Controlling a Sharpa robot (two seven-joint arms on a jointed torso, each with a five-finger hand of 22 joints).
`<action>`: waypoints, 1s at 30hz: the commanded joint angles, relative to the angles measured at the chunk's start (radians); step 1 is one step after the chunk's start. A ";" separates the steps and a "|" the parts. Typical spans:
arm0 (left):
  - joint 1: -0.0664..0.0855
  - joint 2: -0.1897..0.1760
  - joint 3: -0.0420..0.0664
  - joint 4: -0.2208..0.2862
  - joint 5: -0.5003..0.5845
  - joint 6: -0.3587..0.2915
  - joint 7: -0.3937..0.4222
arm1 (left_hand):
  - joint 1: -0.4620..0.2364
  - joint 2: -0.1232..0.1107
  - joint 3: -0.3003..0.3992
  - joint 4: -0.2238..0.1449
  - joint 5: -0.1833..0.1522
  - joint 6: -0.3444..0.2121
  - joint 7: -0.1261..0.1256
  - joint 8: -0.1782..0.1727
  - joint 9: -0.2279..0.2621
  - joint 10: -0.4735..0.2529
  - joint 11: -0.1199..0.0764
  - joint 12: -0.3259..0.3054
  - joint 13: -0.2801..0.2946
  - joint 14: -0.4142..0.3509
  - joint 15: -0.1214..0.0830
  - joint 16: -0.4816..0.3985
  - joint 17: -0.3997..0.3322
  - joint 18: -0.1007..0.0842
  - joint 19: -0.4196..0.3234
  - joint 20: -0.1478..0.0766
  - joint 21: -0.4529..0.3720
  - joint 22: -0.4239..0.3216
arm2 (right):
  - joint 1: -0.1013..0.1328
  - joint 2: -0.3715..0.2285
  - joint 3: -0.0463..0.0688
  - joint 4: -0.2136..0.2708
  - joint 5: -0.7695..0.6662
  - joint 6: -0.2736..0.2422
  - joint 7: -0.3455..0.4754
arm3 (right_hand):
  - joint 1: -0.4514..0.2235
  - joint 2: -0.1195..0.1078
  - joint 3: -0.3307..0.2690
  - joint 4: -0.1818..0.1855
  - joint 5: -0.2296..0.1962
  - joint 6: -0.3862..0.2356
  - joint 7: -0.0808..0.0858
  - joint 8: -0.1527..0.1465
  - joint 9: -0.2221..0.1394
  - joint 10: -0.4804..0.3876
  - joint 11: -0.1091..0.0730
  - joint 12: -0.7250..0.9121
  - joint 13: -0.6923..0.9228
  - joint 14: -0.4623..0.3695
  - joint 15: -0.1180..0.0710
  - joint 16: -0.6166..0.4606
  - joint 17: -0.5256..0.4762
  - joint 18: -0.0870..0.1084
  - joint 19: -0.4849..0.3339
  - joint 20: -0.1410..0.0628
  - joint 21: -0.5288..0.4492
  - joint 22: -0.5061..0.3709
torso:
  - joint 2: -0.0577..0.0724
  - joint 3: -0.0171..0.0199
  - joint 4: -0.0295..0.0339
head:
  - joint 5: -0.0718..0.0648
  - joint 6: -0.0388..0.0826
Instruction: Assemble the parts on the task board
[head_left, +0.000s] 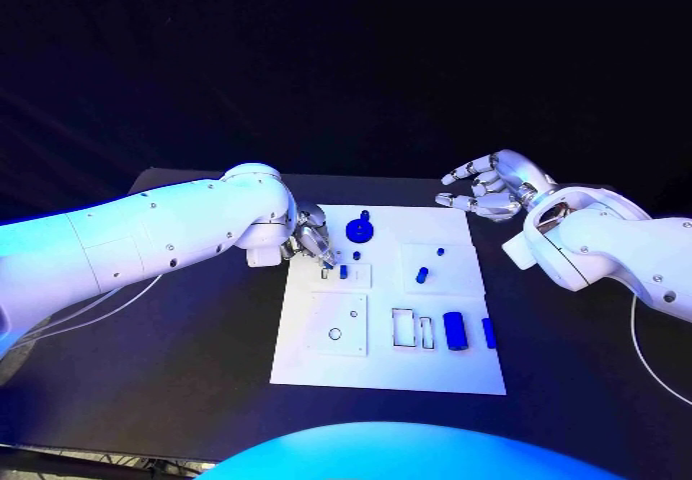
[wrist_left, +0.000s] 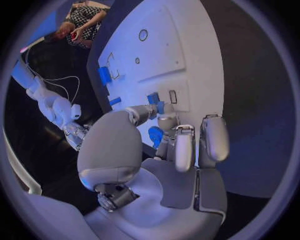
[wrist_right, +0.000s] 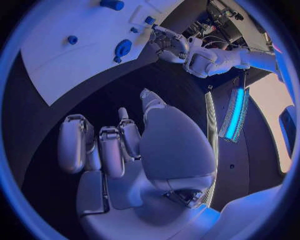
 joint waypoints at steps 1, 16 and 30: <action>0.001 0.000 -0.001 0.007 -0.044 0.013 -0.005 | -0.007 0.003 0.175 -0.182 0.006 0.015 -0.011 0.005 -0.002 0.008 0.000 0.003 0.002 0.089 -0.004 0.003 0.212 -0.013 0.010 0.000 0.005 0.002 | -0.001 0.001 0.000 0.000 -0.009 0.012 0.011 | -0.004 -0.001 -0.001 -0.003 0.006 0.000 -0.001 0.004 -0.001 -0.006 -0.001 -0.002 0.055 0.084 -0.007 -0.005 0.170 0.018 -0.005 -0.004 -0.005 0.112 | 0.000 0.0004 0.0004 | -0.001 -0.002; -0.004 -0.002 -0.004 0.012 -0.063 0.055 -0.011 | -0.013 0.002 0.175 -0.188 0.022 0.017 -0.013 0.007 -0.002 0.012 -0.002 0.008 0.008 0.089 -0.005 0.003 0.212 -0.014 0.012 -0.001 0.007 0.005 | -0.001 0.001 0.000 0.000 -0.009 0.010 0.012 | -0.004 -0.001 -0.001 -0.003 0.006 0.000 -0.001 0.004 -0.001 -0.006 -0.001 -0.002 0.055 0.084 -0.007 -0.005 0.170 0.018 -0.005 -0.004 -0.005 0.112 | 0.000 0.0004 0.0000 | 0.003 -0.006; -0.014 -0.004 -0.008 0.009 -0.072 0.059 -0.011 | -0.016 0.002 0.175 -0.189 0.027 0.018 -0.013 0.008 -0.002 0.013 -0.002 0.009 0.010 0.090 -0.006 0.003 0.212 -0.014 0.013 -0.002 0.007 0.005 | -0.001 0.000 0.000 0.001 -0.009 0.009 0.013 | -0.004 -0.001 -0.001 -0.003 0.010 0.001 -0.001 0.005 -0.002 -0.007 -0.001 -0.003 0.054 0.084 -0.007 -0.005 0.169 0.019 -0.005 -0.004 -0.006 0.112 | 0.000 0.0002 -0.0003 | 0.003 -0.009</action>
